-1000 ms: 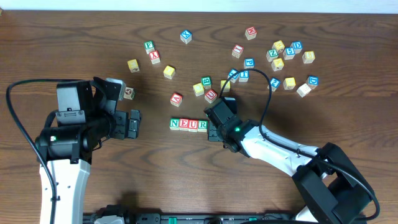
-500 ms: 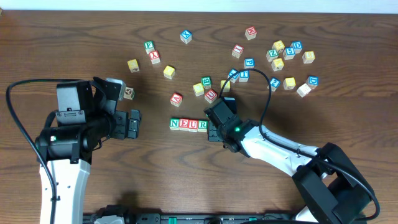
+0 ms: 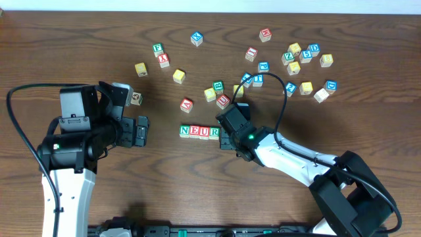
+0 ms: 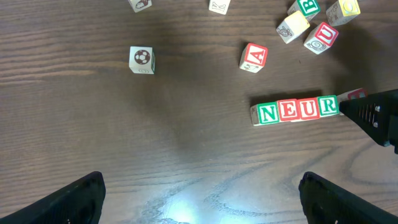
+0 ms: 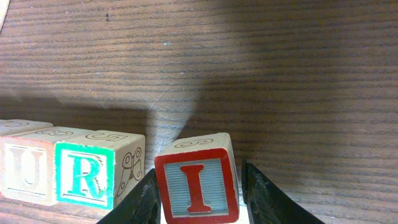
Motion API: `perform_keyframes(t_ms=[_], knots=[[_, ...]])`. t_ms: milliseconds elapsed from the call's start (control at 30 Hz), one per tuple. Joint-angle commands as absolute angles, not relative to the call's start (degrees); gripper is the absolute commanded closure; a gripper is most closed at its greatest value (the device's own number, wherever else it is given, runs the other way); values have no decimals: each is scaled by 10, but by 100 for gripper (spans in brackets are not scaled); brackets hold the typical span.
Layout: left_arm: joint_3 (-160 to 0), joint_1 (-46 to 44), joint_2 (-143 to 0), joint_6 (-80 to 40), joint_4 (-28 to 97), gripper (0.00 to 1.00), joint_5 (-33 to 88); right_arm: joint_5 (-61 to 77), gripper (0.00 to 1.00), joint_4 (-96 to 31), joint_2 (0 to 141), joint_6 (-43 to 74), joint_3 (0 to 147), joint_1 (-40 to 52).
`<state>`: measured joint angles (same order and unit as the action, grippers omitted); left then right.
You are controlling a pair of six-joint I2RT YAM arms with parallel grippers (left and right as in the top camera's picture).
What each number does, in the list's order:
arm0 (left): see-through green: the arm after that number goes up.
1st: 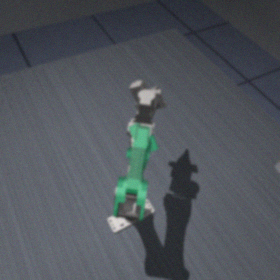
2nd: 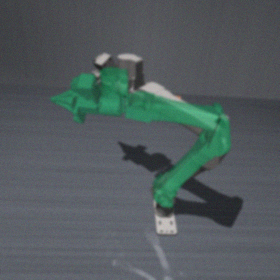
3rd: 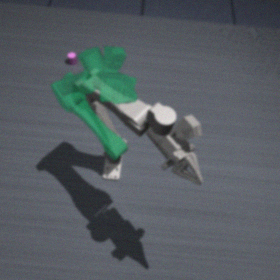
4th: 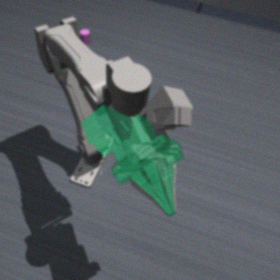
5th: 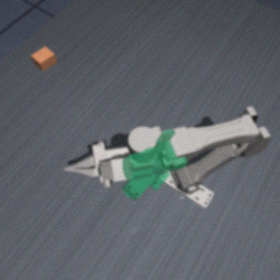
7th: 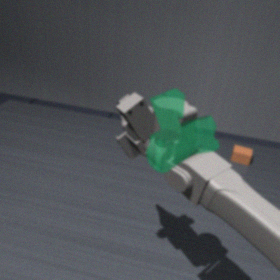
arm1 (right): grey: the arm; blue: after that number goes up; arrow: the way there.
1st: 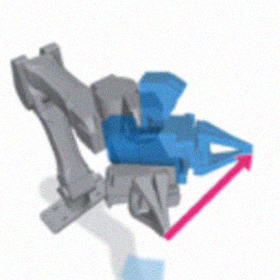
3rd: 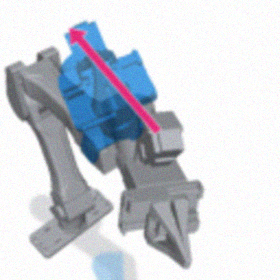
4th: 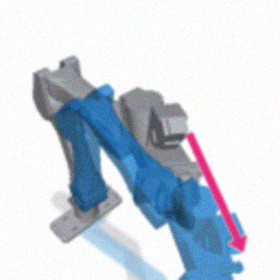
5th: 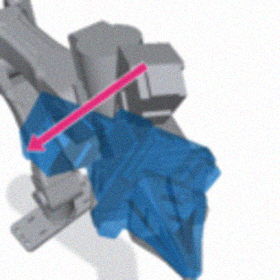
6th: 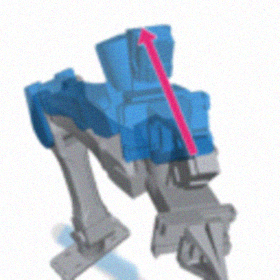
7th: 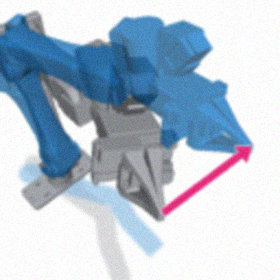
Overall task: Spell out NEURIPS
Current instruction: 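Open the right gripper to release the I block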
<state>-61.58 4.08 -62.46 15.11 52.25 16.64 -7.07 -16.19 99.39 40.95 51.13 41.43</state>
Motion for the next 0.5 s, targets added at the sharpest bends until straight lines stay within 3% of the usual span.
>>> perform_keyframes(t_ms=[0,267,467], knots=[[-628,43,-621,158,523,2,173,-73,63,-162,999,406,515,417],[-628,43,-621,158,523,2,173,-76,64,-190,976,406,526,417],[-628,43,-621,158,523,2,173,-75,58,-196,959,394,528,417]])
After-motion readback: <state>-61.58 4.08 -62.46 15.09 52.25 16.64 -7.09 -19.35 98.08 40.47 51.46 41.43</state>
